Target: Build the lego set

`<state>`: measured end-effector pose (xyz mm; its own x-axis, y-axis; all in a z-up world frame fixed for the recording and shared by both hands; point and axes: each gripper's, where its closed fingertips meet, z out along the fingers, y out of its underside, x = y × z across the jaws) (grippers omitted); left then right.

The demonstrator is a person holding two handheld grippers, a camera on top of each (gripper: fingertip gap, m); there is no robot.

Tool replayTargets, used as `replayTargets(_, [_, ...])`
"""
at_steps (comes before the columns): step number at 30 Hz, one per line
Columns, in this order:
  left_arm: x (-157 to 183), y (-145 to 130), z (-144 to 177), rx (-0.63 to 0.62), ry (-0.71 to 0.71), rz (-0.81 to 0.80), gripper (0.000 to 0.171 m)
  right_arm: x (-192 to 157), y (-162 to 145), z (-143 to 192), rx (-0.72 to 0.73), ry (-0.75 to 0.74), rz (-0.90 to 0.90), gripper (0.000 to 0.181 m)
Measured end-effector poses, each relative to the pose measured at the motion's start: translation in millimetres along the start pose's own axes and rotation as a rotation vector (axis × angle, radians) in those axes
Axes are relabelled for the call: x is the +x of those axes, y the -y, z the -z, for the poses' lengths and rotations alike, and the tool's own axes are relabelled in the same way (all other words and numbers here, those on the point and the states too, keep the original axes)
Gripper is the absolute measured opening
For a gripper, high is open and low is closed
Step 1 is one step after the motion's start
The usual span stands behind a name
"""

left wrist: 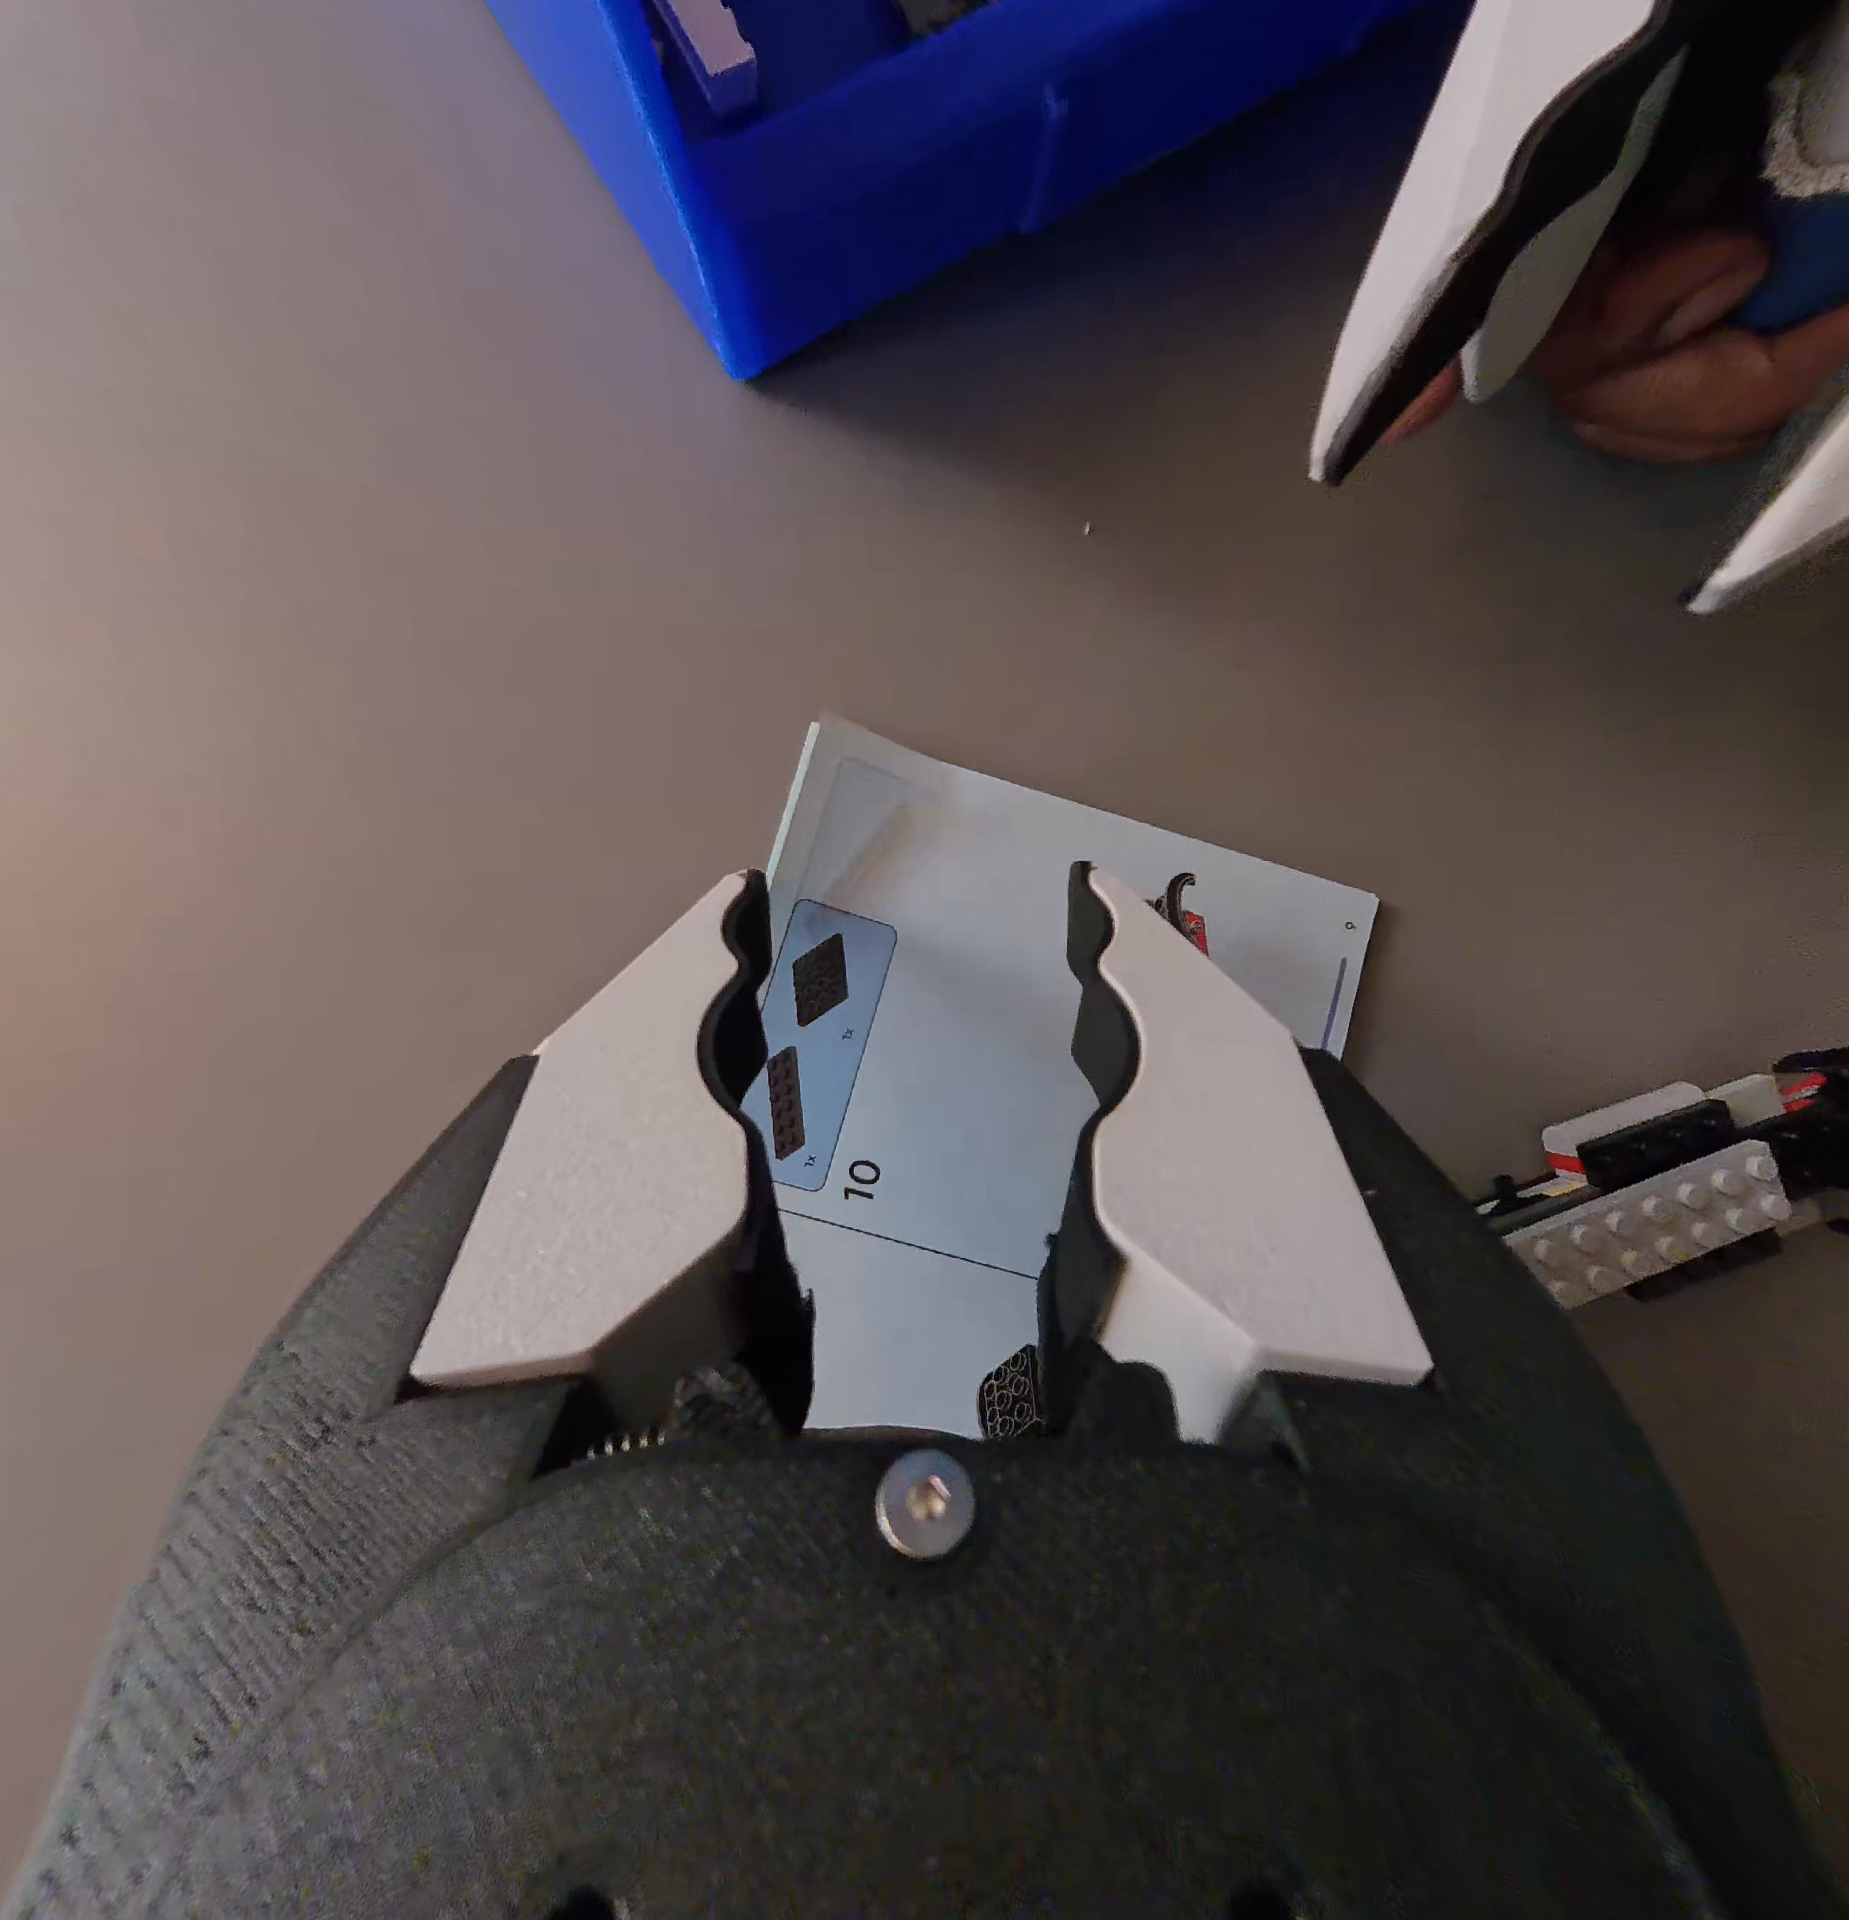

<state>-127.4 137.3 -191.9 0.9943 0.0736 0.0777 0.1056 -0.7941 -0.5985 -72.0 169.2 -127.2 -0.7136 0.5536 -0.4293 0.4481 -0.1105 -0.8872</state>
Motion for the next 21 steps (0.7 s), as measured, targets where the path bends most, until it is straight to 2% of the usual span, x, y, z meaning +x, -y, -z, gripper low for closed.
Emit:
replayTargets(4, [-0.1,0.8,2.8,0.012,-0.006,0.003,0.054,12.5,-1.6,-7.0,-0.028,-0.077,-0.009,0.044])
replayTargets(10, [1.1,0.4,6.6,0.026,-0.024,0.003,0.052,31.2,-11.6,-33.8,-0.173,-0.169,0.004,0.046])
replayTargets(17, [1.0,0.1,10.2,0.039,-0.032,0.001,0.050,39.8,-12.0,-53.3,-0.225,-0.134,-0.065,0.050])
replayTargets(21, [1.4,0.5,10.7,0.043,-0.034,0.000,0.050,39.0,-11.0,-61.2,-0.238,-0.060,-0.133,0.051])
